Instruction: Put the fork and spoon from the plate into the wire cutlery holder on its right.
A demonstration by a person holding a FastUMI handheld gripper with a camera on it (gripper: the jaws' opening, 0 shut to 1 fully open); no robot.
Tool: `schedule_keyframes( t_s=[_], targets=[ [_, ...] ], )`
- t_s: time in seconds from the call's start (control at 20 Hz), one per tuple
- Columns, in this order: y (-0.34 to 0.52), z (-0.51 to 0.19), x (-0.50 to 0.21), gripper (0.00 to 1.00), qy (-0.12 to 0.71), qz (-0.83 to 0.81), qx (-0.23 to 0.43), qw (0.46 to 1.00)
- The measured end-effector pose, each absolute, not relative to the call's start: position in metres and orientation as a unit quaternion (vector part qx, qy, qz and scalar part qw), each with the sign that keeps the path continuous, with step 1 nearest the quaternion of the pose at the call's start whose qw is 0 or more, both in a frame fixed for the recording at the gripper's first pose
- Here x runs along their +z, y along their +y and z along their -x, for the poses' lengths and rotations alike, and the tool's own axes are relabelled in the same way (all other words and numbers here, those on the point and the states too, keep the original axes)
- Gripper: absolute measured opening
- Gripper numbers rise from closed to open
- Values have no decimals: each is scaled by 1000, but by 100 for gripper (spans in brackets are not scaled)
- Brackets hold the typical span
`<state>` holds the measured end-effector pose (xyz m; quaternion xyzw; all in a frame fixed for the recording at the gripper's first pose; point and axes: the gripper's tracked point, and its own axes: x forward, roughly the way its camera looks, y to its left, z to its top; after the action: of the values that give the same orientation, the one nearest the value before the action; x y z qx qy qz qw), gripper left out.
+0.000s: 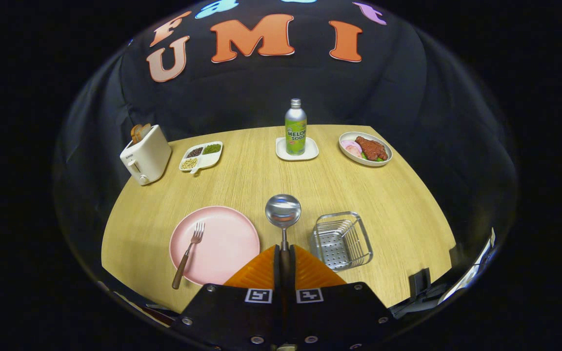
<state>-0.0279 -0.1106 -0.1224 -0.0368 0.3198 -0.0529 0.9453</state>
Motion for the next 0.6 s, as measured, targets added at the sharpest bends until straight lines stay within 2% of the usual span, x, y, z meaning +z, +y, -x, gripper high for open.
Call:
schedule_keyframes(
  t_s=[0.6],
  targets=[
    [-176,47,-135,4,410,66,-73,907]
  ],
)
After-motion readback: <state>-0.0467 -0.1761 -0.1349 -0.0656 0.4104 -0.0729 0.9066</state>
